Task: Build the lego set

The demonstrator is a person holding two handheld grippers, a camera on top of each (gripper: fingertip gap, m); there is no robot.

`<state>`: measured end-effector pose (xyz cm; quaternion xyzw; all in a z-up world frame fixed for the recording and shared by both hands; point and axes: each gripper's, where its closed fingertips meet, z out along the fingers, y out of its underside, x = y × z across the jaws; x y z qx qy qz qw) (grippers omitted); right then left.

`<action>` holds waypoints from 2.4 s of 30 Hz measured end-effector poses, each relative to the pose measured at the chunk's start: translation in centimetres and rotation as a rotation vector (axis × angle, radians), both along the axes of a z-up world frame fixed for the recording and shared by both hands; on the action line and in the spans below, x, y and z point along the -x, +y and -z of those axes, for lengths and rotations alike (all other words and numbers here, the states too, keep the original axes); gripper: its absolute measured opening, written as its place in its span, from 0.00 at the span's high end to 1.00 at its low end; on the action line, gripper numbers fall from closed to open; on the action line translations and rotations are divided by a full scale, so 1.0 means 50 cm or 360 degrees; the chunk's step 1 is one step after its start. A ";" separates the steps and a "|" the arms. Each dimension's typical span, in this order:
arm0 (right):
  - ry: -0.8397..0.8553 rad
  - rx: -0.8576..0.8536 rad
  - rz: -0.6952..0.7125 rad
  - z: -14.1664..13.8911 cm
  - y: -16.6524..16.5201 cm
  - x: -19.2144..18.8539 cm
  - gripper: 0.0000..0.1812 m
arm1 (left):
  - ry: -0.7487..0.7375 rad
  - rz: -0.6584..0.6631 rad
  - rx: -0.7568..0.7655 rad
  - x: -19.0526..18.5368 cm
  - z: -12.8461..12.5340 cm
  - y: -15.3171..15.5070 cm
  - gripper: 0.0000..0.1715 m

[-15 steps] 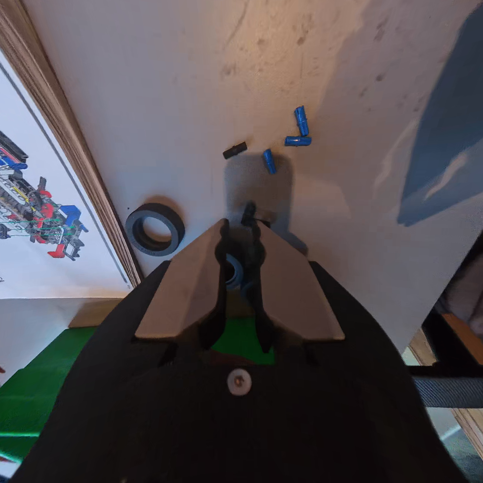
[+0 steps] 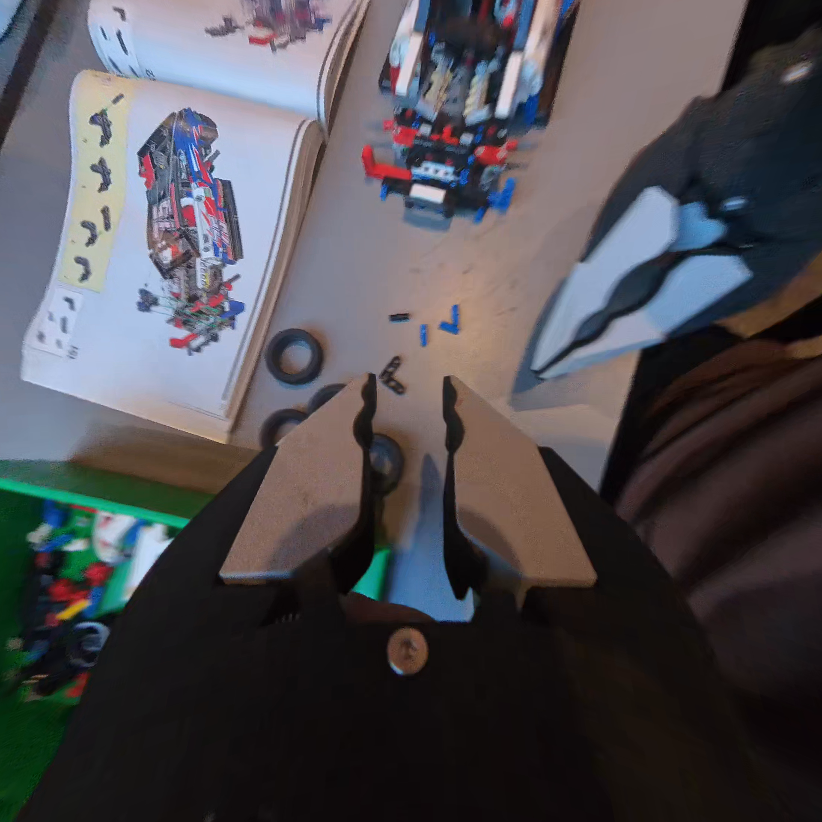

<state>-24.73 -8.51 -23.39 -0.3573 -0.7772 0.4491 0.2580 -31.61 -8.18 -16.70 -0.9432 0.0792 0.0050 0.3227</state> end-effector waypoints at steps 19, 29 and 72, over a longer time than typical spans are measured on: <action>-0.0399 -0.0243 0.0219 0.082 0.031 0.202 0.85 | -0.0070 -0.0097 -0.0165 -0.130 0.187 -0.161 0.85; -0.0528 -0.0194 0.0245 0.078 0.075 0.159 0.86 | -0.0175 -0.0097 -0.0226 -0.134 0.211 -0.173 0.86; -0.0156 0.0360 -0.0336 -0.012 0.025 0.058 0.94 | -0.0123 -0.0606 -0.0928 -0.013 0.099 -0.135 0.86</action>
